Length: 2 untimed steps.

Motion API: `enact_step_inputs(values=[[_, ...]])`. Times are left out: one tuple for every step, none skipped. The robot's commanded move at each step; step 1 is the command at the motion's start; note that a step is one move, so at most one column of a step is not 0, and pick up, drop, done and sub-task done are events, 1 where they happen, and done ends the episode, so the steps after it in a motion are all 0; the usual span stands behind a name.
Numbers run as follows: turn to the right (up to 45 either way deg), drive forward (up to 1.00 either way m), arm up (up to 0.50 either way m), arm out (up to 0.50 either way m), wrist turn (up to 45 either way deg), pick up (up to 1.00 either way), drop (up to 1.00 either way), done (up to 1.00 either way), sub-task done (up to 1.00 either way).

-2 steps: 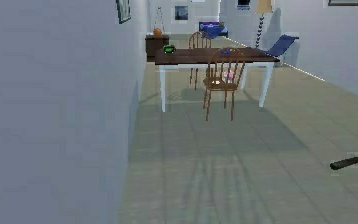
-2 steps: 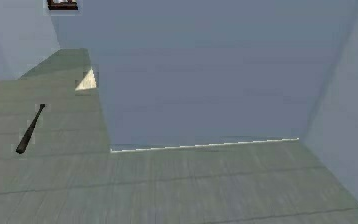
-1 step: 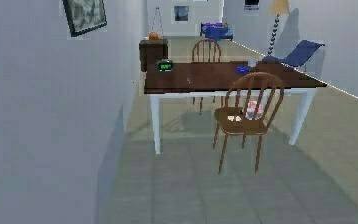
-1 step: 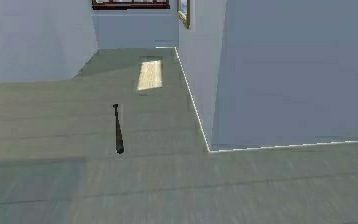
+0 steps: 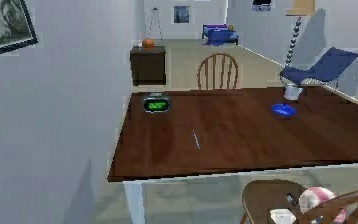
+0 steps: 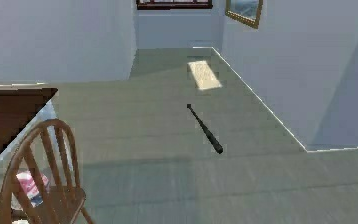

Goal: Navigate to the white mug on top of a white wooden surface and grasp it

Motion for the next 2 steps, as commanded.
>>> enact_step_inputs(values=[[-45.0, 0.0, 0.0, 0.0, 0.0, 0.0, 0.0, 0.0, 0.0], [-6.0, 0.0, 0.0, 0.0, 0.0, 0.0, 0.0, 0.0, 0.0]])
